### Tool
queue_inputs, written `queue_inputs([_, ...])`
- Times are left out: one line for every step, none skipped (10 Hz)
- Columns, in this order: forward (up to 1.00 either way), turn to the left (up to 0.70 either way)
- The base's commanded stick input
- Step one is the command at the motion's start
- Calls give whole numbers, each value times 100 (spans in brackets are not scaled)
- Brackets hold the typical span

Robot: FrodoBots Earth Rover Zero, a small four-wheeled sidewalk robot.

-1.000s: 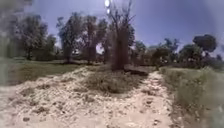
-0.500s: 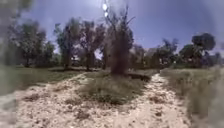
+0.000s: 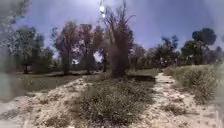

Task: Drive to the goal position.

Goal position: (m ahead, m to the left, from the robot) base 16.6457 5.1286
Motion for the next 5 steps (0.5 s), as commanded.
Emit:
queue_inputs([0, 0])
queue_inputs([0, 0])
queue_inputs([-14, 0])
queue_inputs([-49, 0])
queue_inputs([-61, 0])
